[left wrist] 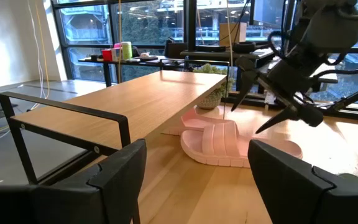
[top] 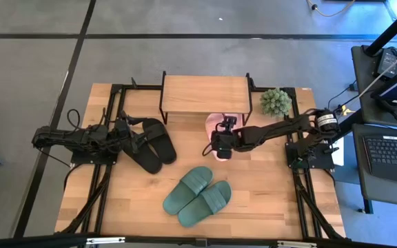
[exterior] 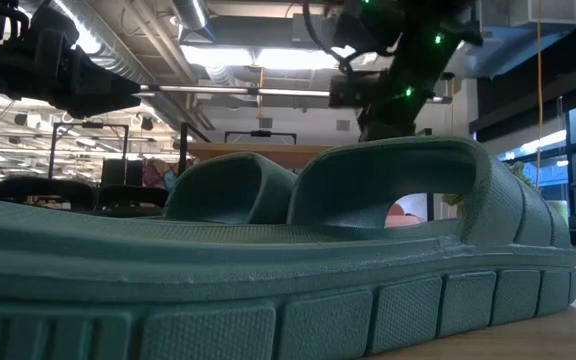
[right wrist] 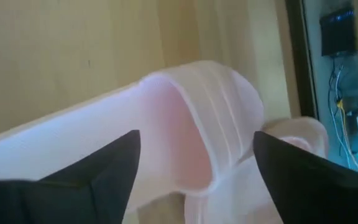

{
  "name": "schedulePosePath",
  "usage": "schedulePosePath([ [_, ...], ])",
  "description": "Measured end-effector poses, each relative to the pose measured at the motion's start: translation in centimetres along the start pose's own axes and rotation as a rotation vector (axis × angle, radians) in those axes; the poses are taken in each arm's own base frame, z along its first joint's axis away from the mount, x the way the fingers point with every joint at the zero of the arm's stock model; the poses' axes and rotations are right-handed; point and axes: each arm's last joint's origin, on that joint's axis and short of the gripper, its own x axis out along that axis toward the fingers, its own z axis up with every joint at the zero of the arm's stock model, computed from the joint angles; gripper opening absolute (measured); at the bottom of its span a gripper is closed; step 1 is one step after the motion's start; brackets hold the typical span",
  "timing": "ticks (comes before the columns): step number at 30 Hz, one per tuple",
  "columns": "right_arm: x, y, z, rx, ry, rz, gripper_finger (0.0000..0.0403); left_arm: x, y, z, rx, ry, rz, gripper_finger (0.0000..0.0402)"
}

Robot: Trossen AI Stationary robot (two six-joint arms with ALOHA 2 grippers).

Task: Pick and place slides into the shelf
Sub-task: Put the pink slide under the shelf

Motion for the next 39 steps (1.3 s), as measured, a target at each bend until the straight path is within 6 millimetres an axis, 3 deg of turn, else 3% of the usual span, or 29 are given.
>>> schedulePosePath([
  [4,-2.2,0.2,0.8,0.070,0.067,0.088,0.0311,0.0,0.0,0.0,0.000,0.000,0.000,0.0273],
  [8,-4.2,1.2,1.2,0.150,0.139,0.285,0.0311,0.0,0.0,0.0,0.000,0.000,0.000,0.0273],
  [14,-5.8,3.3,0.6,0.029,0.189,0.522,0.0310,0.0,0.0,0.0,0.000,0.000,0.000,0.0273],
  [18,-5.3,4.5,-0.8,-0.106,0.207,0.616,0.0310,0.0,0.0,0.0,0.000,0.000,0.000,0.0273],
  [23,-3.8,5.4,-2.0,-0.116,0.178,0.662,0.0310,0.0,0.0,0.0,0.000,0.000,0.000,0.0273],
  [29,-2.8,5.3,-2.0,-0.124,0.101,0.667,0.0310,0.0,0.0,0.0,0.000,0.000,0.000,0.0273],
  [39,-2.8,5.4,-2.0,-0.122,0.112,0.752,0.0310,0.0,0.0,0.0,0.000,0.000,-0.001,0.0273],
])
